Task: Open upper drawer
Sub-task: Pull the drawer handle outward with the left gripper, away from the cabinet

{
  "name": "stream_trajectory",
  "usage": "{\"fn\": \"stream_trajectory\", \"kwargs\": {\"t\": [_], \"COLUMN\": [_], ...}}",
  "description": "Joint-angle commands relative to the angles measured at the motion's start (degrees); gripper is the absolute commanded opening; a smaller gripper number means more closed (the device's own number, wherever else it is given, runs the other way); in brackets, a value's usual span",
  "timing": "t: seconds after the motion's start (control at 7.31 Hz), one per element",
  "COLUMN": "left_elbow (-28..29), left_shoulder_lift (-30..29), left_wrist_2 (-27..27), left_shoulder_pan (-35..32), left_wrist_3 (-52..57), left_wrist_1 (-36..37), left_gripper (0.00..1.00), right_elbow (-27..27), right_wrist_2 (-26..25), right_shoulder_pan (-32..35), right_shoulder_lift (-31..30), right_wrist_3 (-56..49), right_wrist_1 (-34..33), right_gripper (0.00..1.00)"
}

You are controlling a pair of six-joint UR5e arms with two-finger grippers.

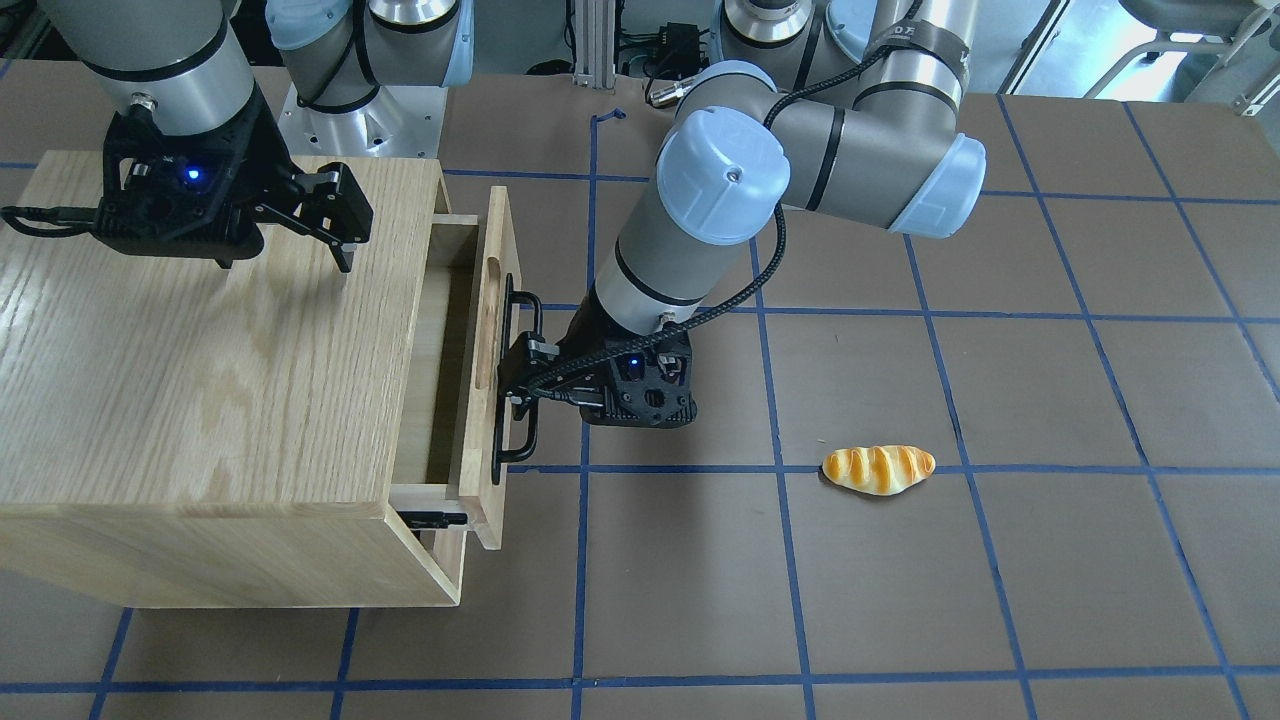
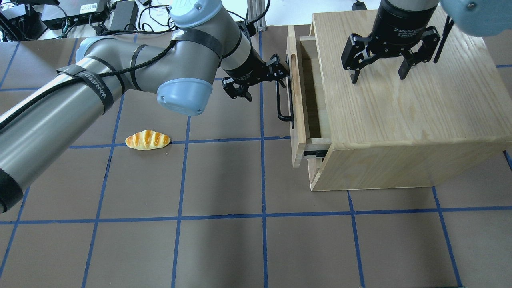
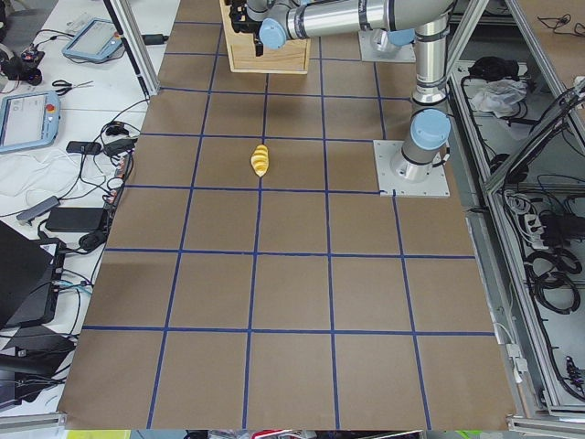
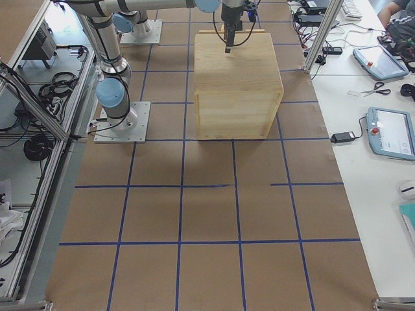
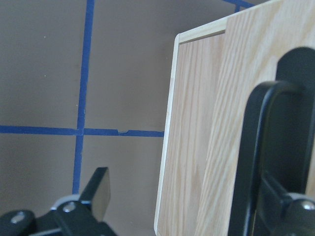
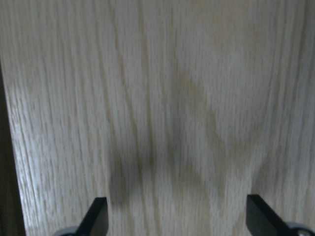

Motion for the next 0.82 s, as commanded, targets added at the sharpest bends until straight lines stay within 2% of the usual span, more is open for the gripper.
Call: {"fn": "stream_trajectory", "kwargs": {"t": [0.0,0.68], "left_elbow": [-0.3,-3.2], "left_shoulder_lift": [0.7,2.4], "left_wrist_2": [0.0,-0.4], "left_shoulder_pan": [1.9,5.6], "left_wrist_3": [0.4,1.6], "left_wrist_1": [-0.5,-1.1], "left_gripper": [1.00,1.00], "right_elbow": [-0.1,-0.1], "right_wrist_2": [0.0,0.0], "right_shoulder_pan": [0.0,0.0], "right_shoulder_lift": [0.0,0.0], "right_wrist_3": [0.0,0.0], "right_wrist_1": [0.0,0.0], "right_gripper": [1.00,1.00]}}
